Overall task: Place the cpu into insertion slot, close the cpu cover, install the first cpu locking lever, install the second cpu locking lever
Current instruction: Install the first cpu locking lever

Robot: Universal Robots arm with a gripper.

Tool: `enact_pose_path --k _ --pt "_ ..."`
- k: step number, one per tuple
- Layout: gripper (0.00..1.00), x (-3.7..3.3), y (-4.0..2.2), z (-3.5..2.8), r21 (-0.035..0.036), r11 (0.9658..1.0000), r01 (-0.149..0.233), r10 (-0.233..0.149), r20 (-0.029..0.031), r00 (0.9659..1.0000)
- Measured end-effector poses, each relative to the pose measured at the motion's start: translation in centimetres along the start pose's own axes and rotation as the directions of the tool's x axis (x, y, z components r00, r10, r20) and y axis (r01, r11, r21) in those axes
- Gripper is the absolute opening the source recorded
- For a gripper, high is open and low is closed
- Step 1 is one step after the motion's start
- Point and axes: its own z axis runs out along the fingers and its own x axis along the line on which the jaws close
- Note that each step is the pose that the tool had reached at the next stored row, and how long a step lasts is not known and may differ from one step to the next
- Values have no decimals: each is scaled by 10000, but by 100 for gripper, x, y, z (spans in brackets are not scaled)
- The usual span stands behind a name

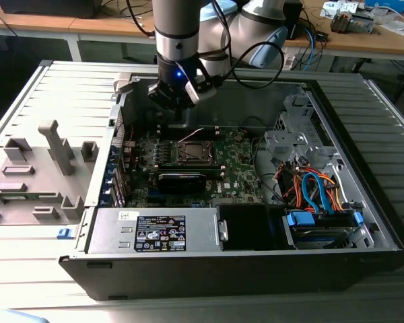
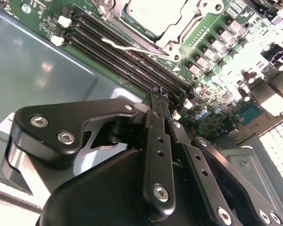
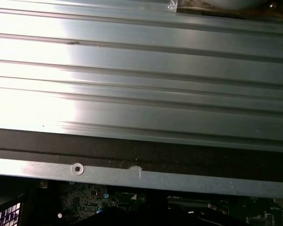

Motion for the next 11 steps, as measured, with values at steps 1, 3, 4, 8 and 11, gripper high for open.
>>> enact_pose_path --k 1,3,4,8,11 --pt "11 -1 0 2 0 10000 0 0 1 10000" --pt "11 -6 -3 18 0 10000 -1 1 1 10000" --pt "11 -6 -4 25 0 10000 -1 1 0 10000" --pt "11 -6 -4 33 1 10000 -1 1 1 10000" --pt "11 -7 -6 42 5 10000 -1 1 0 10000"
